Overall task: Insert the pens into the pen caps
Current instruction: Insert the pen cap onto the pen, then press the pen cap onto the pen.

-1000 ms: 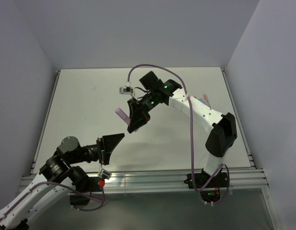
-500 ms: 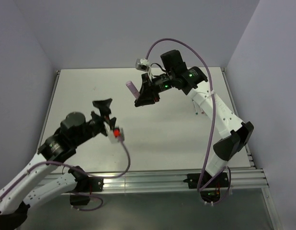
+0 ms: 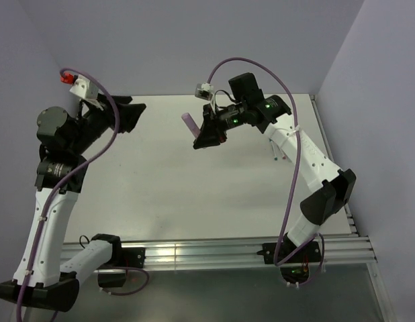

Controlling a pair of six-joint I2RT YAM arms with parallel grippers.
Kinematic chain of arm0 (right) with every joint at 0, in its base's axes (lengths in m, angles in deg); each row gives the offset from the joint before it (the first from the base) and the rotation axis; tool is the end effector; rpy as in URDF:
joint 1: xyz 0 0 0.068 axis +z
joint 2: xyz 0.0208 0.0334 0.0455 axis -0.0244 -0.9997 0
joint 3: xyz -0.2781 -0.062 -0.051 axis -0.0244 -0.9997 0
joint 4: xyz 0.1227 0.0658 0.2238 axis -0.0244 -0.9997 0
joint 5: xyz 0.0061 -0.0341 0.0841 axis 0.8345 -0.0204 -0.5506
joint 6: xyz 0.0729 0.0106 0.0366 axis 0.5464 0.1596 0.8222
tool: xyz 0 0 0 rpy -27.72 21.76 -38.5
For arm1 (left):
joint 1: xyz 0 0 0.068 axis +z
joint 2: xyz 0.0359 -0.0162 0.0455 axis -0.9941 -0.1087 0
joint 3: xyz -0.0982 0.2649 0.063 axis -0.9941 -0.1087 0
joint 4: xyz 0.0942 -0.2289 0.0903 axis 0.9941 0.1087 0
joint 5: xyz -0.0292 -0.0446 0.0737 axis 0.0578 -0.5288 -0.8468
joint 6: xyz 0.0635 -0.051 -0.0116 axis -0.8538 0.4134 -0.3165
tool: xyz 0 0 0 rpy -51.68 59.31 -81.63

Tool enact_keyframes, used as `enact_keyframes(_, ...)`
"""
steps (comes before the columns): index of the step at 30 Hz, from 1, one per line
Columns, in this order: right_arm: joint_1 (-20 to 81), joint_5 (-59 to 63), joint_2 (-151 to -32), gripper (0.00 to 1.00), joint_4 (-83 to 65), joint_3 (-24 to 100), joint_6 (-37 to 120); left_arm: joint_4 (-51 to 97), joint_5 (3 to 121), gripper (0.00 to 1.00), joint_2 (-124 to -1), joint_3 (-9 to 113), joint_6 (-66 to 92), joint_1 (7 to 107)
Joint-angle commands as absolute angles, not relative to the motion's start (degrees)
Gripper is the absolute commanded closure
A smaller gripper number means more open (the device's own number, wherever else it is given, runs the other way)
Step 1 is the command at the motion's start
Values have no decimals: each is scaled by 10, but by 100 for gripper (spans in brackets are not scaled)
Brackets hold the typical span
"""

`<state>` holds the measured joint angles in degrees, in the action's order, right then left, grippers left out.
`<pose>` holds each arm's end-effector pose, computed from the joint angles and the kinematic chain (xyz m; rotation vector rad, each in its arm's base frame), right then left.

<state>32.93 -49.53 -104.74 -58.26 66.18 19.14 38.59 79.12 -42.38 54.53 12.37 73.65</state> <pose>0.2742 0.2406 0.4222 -1.3434 1.6963 1.3187 0.2028 -0.0676 0.4969 0.3628 1.4678 -0.6186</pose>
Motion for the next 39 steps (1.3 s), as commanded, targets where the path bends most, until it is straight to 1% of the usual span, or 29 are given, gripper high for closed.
enact_keyframes(1,331,-512,-1019,100,-546,656,223,229,942,45,-436,524,348,759)
enact_keyframes(3,333,-531,-1027,100,-544,653,243,248,971,48,-464,560,405,759)
enact_keyframes(5,339,-537,-1030,100,-539,648,261,248,1012,51,-516,593,465,759)
enact_keyframes(6,342,-528,-1029,100,-531,645,268,226,1065,48,-533,598,493,761)
enact_keyframes(7,345,-523,-1027,100,-517,638,273,196,1083,45,-553,594,527,761)
enact_keyframes(8,351,-522,-1027,100,-512,635,276,158,1096,45,-556,562,597,760)
enact_keyframes(9,355,-529,-1028,100,-505,638,280,63,1093,45,-552,537,629,759)
enact_keyframes(12,362,-550,-1037,100,-501,651,297,-40,1092,45,-539,473,680,756)
enact_keyframes(15,366,-569,-1042,100,-499,669,308,-109,1110,46,-536,433,696,751)
enact_keyframes(26,391,-575,-1056,100,-485,667,331,-197,1119,49,-541,399,734,726)
enact_keyframes(33,392,-577,-1062,100,-481,675,338,-165,1110,51,-539,392,719,708)
enact_keyframes(39,394,-574,-1061,100,-481,673,339,-161,1104,57,-541,393,719,701)
